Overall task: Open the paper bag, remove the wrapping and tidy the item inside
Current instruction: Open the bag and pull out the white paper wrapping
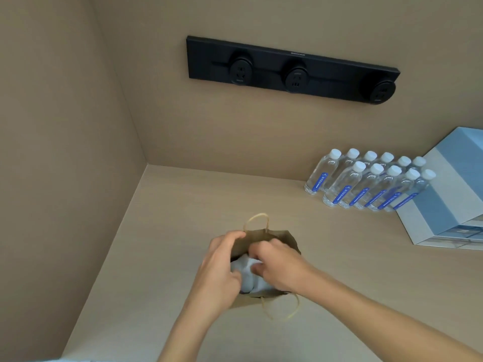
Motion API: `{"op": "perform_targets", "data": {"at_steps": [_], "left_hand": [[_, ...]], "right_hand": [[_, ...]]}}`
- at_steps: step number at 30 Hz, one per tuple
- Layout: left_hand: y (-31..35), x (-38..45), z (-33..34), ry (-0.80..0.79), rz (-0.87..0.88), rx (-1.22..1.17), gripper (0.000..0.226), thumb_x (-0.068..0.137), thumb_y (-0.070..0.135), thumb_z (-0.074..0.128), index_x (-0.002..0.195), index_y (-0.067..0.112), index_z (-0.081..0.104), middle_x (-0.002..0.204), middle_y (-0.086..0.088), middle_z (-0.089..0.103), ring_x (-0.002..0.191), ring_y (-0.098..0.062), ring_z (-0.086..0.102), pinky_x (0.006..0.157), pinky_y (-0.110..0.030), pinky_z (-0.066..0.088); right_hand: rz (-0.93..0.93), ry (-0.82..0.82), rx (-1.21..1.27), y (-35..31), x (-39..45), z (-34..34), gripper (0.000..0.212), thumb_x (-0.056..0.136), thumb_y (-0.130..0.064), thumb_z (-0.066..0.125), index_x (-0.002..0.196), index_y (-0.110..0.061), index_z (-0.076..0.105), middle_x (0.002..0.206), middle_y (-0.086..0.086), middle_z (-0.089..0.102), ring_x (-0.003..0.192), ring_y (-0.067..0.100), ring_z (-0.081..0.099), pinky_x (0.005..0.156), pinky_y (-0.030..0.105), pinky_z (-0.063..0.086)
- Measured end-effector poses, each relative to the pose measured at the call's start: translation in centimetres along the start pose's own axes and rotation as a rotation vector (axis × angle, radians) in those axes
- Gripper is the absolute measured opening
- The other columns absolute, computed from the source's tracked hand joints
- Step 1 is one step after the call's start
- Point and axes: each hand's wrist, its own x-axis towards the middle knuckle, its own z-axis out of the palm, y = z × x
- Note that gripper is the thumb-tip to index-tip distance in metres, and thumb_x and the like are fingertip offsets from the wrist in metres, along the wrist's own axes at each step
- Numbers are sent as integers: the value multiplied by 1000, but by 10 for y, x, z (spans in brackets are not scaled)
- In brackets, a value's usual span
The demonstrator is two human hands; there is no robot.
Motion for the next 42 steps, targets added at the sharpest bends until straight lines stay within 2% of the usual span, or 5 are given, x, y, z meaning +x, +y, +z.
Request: {"op": "perform_targets", "data": {"at_steps": [9, 14, 18, 25, 42], "left_hand": [[12, -14, -12, 170, 68, -129, 53, 82, 9, 68, 107, 52, 54, 116, 20, 51, 70, -4, 63, 62, -11, 45], [41, -28, -20, 199, 8, -525, 16, 88, 23, 67, 76, 27, 78, 61, -2, 70, 53, -10, 61, 49, -19, 50], [76, -34, -17, -78, 51, -740, 47, 67, 49, 69, 88, 8, 78, 77, -20, 73, 68, -24, 66, 61, -31, 52], [101, -31, -13, -12, 51, -747, 16, 77, 20, 72, 89, 12, 76, 90, -17, 79, 79, -35, 76, 56, -33, 56], [109, -36, -29, 121, 264, -698, 27, 71, 32, 63, 86, 12, 74, 73, 0, 68, 59, -14, 55, 49, -18, 40]], "right_hand": [[-88, 359, 1226, 17, -90, -70, 11, 89, -10, 68, 82, -3, 70, 56, -5, 62, 34, 4, 29, 38, 12, 22], [-156, 505, 1519, 15, -104, -63, 18, 85, -21, 69, 87, -3, 71, 49, -6, 50, 33, 7, 18, 40, 9, 18], [-190, 559, 1592, 11, -103, -57, 26, 81, -28, 74, 86, -2, 71, 46, -8, 44, 32, 6, 19, 39, 9, 20], [-210, 692, 1350, 14, -104, -54, 22, 83, -27, 70, 90, -8, 77, 82, 4, 79, 71, 11, 71, 59, 14, 51], [-402, 814, 1373, 8, -101, -65, 7, 79, -17, 67, 73, -14, 66, 85, -3, 65, 77, 15, 58, 67, 24, 44]]}}
